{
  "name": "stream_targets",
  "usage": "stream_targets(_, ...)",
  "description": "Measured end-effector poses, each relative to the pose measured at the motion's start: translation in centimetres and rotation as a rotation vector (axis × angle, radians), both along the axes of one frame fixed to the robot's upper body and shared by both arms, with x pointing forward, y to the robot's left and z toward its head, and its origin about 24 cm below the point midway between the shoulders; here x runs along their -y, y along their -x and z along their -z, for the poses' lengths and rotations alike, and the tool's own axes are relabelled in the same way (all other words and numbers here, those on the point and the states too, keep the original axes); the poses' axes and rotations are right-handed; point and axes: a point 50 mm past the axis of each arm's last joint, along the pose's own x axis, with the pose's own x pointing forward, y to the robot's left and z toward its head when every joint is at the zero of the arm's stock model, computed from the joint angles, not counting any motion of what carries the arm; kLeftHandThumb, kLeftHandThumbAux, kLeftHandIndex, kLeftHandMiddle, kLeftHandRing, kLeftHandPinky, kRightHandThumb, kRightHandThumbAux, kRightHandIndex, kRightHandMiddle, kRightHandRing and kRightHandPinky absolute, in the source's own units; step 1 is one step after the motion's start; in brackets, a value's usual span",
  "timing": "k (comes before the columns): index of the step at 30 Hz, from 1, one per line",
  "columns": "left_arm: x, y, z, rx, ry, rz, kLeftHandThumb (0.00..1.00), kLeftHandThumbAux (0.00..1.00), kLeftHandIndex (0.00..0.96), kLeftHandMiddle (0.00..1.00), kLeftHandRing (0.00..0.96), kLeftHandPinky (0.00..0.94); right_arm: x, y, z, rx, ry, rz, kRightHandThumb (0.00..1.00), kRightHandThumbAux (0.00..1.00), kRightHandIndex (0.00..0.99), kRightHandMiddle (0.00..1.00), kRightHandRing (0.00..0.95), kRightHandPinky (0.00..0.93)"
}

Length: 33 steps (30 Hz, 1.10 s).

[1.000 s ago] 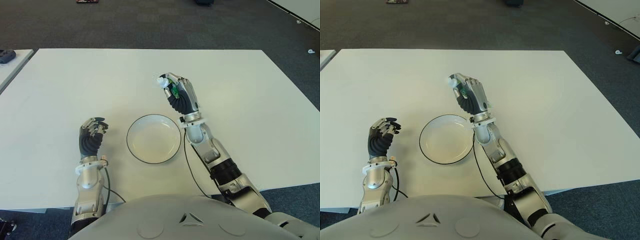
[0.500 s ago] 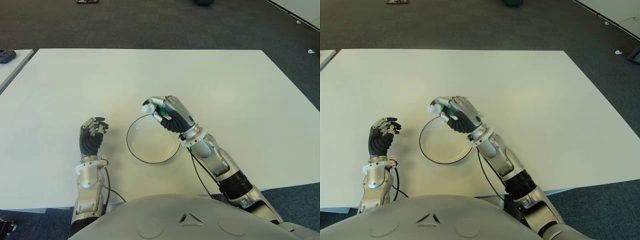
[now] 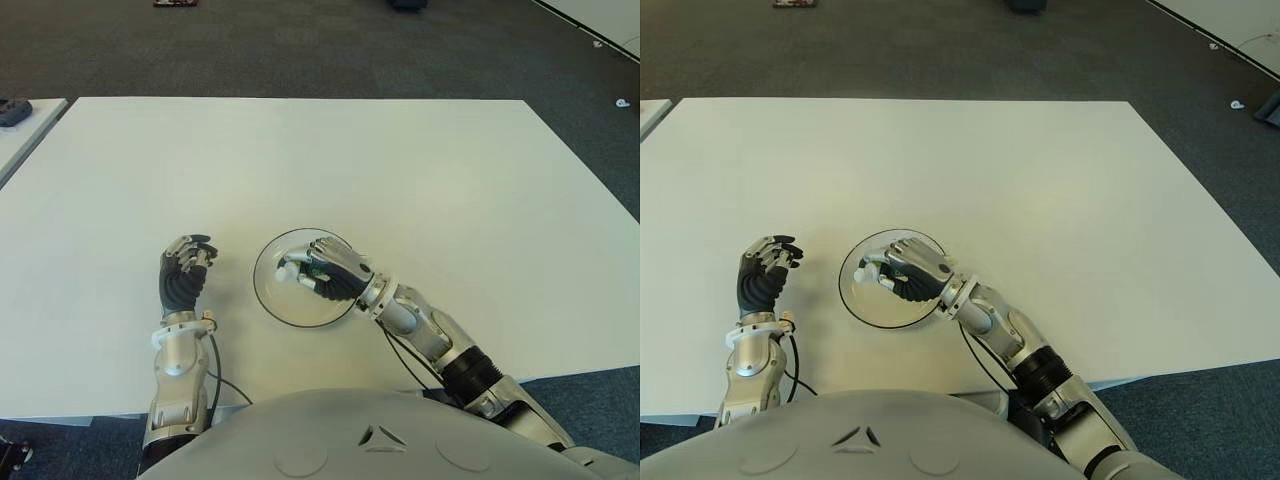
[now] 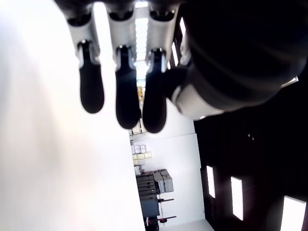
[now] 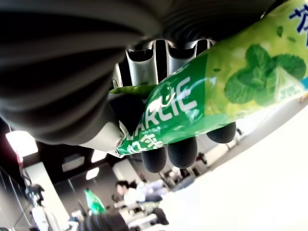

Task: Put the toothpaste on the table into the plate.

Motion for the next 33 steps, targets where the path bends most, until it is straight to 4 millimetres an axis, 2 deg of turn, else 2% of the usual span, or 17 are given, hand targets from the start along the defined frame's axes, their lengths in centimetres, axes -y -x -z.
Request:
stream_targets(10, 0.0, 0.0, 0.0, -0.001, -0.001, 0.001, 0.701, 0.719, 0.429, 0.545, 0.528, 0.501, -0.4, 0.1, 1.1, 0.032, 0.123, -0.045, 0.847, 0.675, 0.42, 0.556, 0.848, 0.857)
stream_targets(11, 0.0, 0.0, 0.0, -0.001, -0.001, 0.001, 0.701, 0.719, 0.429, 0.544, 0.527, 0.5, -0.4, 0.0, 1.2, 0.038, 0.13, -0.045, 0.8, 0.689, 0.427, 0.67, 0.853, 0.86)
stream_targets(13, 0.0, 0.0, 0.0, -0.002, -0.001, 0.001, 0.701, 0.719, 0.429, 0.542, 0.526, 0.498, -0.4, -0.1, 1.3, 0.053, 0.146, -0.043, 0.751, 0.703, 0.435, 0.786, 0.855, 0.86)
stream_targets(17, 0.0, 0.0, 0.0, -0.002, -0.001, 0.001, 0.701, 0.719, 0.429, 0.54, 0.523, 0.494, -0.2, -0.1, 1.7, 0.084, 0.165, -0.03, 0.726, 0.711, 0.44, 0.83, 0.845, 0.839)
stream_targets(21, 0.0, 0.0, 0.0, -0.002, -0.001, 0.001, 0.701, 0.719, 0.429, 0.539, 0.52, 0.492, -0.2, -0.2, 1.7, 0.107, 0.182, -0.028, 0.71, 0.713, 0.435, 0.745, 0.739, 0.688)
stream_targets(22, 0.0, 0.0, 0.0, -0.002, -0.001, 0.001, 0.701, 0.719, 0.429, 0.538, 0.519, 0.492, -0.2, -0.2, 1.7, 0.11, 0.184, -0.028, 0.703, 0.714, 0.431, 0.682, 0.677, 0.629)
stream_targets(23, 0.0, 0.0, 0.0, -0.002, -0.001, 0.001, 0.701, 0.719, 0.429, 0.538, 0.518, 0.491, -0.1, -0.3, 1.7, 0.115, 0.189, -0.029, 0.694, 0.717, 0.422, 0.539, 0.529, 0.498)
stream_targets(24, 0.0, 0.0, 0.0, -0.003, -0.001, 0.001, 0.701, 0.719, 0.429, 0.537, 0.517, 0.491, -0.1, -0.4, 1.6, 0.117, 0.197, -0.03, 0.687, 0.72, 0.416, 0.448, 0.434, 0.413)
stream_targets(26, 0.0, 0.0, 0.0, -0.003, -0.002, 0.001, 0.702, 0.719, 0.429, 0.538, 0.52, 0.494, -0.1, -0.7, 1.5, 0.12, 0.226, -0.036, 0.531, 0.667, 0.271, 0.33, 0.32, 0.301)
stream_targets(28, 0.0, 0.0, 0.0, -0.003, -0.002, 0.002, 0.702, 0.719, 0.429, 0.538, 0.521, 0.496, 0.0, -0.9, 1.3, 0.125, 0.249, -0.041, 0.44, 0.639, 0.187, 0.249, 0.239, 0.225)
stream_targets(30, 0.0, 0.0, 0.0, -0.002, -0.002, 0.002, 0.702, 0.719, 0.429, 0.537, 0.521, 0.495, 0.1, -1.0, 1.1, 0.131, 0.26, -0.044, 0.366, 0.613, 0.104, 0.157, 0.143, 0.124)
stream_targets(32, 0.0, 0.0, 0.0, -0.002, -0.003, 0.002, 0.701, 0.719, 0.429, 0.537, 0.52, 0.491, 0.2, -1.0, 0.9, 0.14, 0.269, -0.05, 0.328, 0.588, 0.053, 0.09, 0.076, 0.063)
stream_targets(33, 0.0, 0.0, 0.0, -0.002, -0.003, 0.002, 0.701, 0.719, 0.429, 0.537, 0.52, 0.49, 0.2, -1.0, 0.8, 0.146, 0.272, -0.054, 0.322, 0.534, 0.034, 0.057, 0.048, 0.04)
